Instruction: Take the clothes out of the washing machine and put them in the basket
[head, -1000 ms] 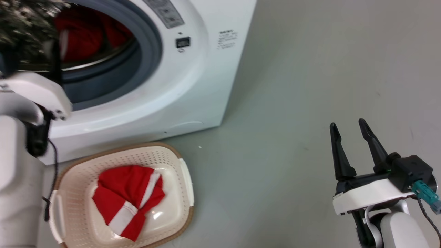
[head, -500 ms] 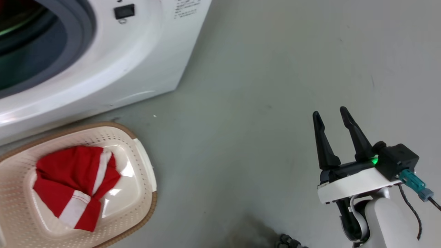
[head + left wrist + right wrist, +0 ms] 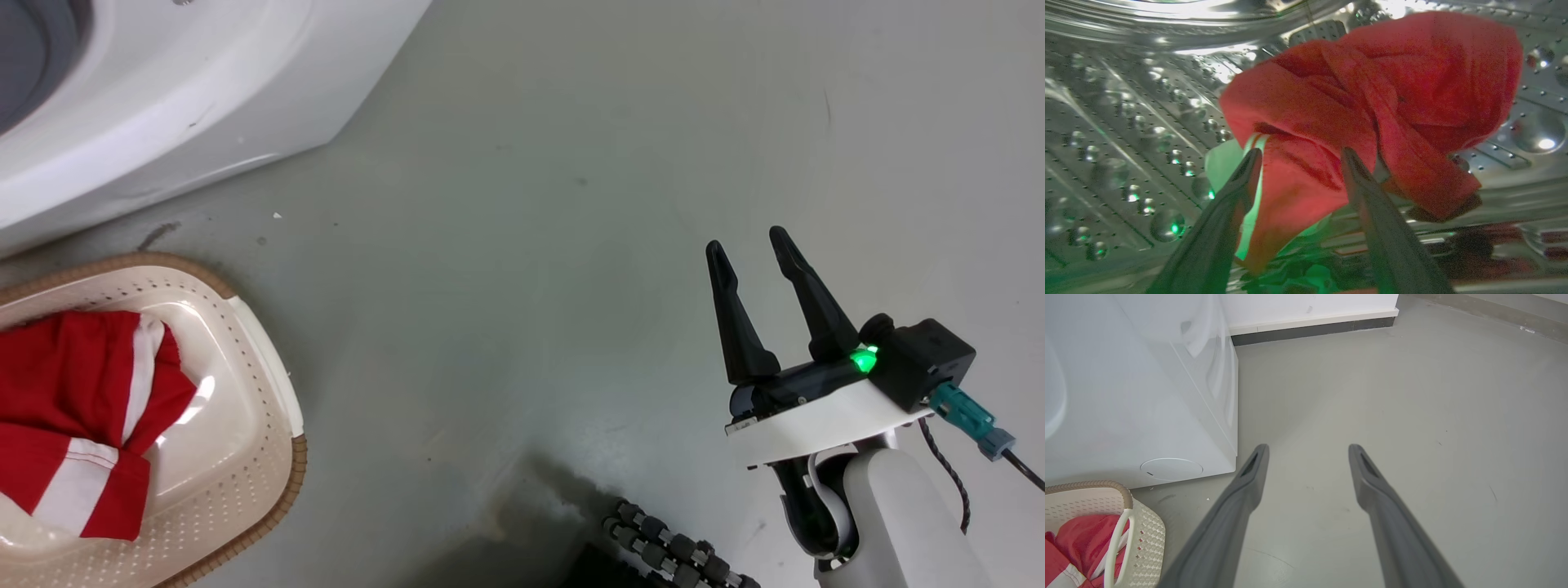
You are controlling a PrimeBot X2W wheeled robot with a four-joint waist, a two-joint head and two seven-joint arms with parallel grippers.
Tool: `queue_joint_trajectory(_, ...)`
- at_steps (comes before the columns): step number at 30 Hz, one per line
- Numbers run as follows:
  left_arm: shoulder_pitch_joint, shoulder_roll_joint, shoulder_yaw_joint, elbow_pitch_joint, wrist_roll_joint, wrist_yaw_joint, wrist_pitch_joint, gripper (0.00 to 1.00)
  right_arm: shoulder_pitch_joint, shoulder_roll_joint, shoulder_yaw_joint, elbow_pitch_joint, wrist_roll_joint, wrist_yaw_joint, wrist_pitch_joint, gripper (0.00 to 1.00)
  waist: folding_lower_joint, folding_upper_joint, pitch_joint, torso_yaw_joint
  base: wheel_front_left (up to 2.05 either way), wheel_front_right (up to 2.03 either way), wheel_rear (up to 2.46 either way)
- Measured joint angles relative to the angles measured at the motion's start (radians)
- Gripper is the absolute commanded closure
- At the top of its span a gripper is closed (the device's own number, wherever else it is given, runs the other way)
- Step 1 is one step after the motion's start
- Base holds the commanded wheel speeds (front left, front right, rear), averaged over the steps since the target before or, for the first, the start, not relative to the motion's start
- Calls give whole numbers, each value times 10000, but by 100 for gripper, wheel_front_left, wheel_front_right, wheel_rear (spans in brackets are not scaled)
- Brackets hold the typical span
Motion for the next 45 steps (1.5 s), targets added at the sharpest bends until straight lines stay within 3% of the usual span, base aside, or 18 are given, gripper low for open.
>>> queue_joint_trajectory(11, -642, 15, -614, -493, 265, 163, 2918, 0, 59, 0, 42, -286, 98, 0, -21, 0, -1, 0, 583, -30, 0, 0, 0)
queue_joint_trajectory(17, -686, 253, -614, -790, 192, 207, 3586, 0, 74, 0, 113, -362, 188, 0, -21, 0, -1, 0, 734, -20, 0, 0, 0)
queue_joint_trajectory(18, -691, 311, -612, -790, 192, 211, 3653, 16, 74, 0, 132, -372, 190, 0, -21, 0, -1, 0, 750, -24, 0, 0, 0)
queue_joint_trajectory(20, -695, 368, -577, -817, 188, 284, 3542, 89, 73, 0, 159, -393, 215, 0, -21, 0, -1, 0, 781, -35, 0, 0, 0)
queue_joint_trajectory(21, -696, 374, -577, -794, 171, 282, 3559, 100, 71, 0, 169, -395, 238, 0, -21, 0, -1, 0, 789, -42, 0, 0, 0)
queue_joint_trajectory(29, -767, 508, -648, -775, 345, 508, 2299, 100, 12, 0, 186, -339, 265, 0, -23, 0, -1, 0, 775, -91, 0, 0, 0)
queue_joint_trajectory(40, -1070, 593, -550, 25, 430, 763, -901, 100, -227, 0, 242, -190, 155, 0, -23, 0, -1, 0, 403, -191, 0, 0, 0)
queue_joint_trajectory(45, -1150, 226, -512, 485, 245, 811, -2792, 100, -246, 0, -48, -171, -113, 0, -23, 0, -2, 0, 144, 51, 0, 0, 0)
